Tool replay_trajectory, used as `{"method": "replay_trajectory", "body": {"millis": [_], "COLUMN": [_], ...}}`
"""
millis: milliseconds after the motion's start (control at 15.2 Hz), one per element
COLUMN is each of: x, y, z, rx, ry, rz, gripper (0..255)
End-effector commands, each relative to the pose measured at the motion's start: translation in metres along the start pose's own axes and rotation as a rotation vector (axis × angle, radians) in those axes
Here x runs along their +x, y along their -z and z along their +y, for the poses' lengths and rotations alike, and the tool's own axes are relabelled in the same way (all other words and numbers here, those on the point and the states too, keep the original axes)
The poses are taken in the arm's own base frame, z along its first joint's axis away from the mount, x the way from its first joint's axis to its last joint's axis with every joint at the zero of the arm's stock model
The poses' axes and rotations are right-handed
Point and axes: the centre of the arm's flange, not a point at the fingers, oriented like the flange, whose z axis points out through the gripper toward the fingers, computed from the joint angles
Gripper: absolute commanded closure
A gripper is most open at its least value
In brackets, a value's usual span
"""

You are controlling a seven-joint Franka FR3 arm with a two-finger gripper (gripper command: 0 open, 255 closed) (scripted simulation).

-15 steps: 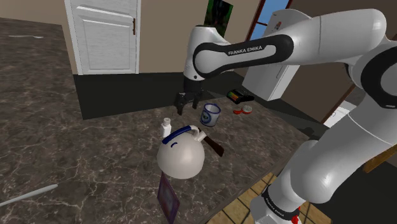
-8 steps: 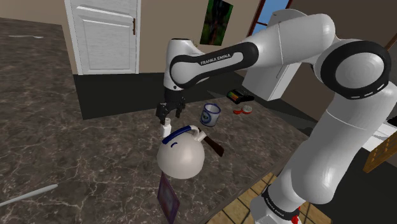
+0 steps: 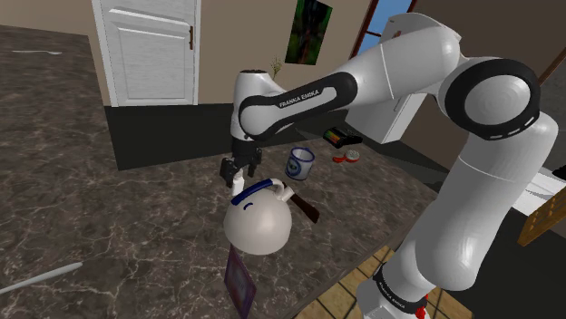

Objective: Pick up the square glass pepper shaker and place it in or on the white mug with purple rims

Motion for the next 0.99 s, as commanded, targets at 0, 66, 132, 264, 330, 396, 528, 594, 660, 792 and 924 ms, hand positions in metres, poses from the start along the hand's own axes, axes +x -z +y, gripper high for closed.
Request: {"method": "replay_trajectory", "body": {"millis": [0,66,132,264,330,396,528,594,660,792,924], "x": [-0.0002,-0.0002,-0.0002,-0.0002,-0.0002,-0.0002,-0.0002,-0.0002,-0.0002,-0.0002,-0.0002], "y": [-0.0024,-0.0024,-0.0024,-0.0024,-0.0024,-0.0024,-0.0024,-0.0024,-0.0024,-0.0025,-0.0025], "z": [0.0006,0.0006,0.0006,0.0006,0.0006,0.0006,0.0006,0.0007,0.0007,0.0007,0.0006], "rx": [0.000,0.000,0.000,0.000,0.000,0.000,0.000,0.000,0.000,0.000,0.000], "ry": [0.000,0.000,0.000,0.000,0.000,0.000,0.000,0.000,0.000,0.000,0.000], "rz": [0.000,0.000,0.000,0.000,0.000,0.000,0.000,0.000,0.000,0.000,0.000], "gripper": [0,0,0,0,0,255,255,255,255,255,255]}}
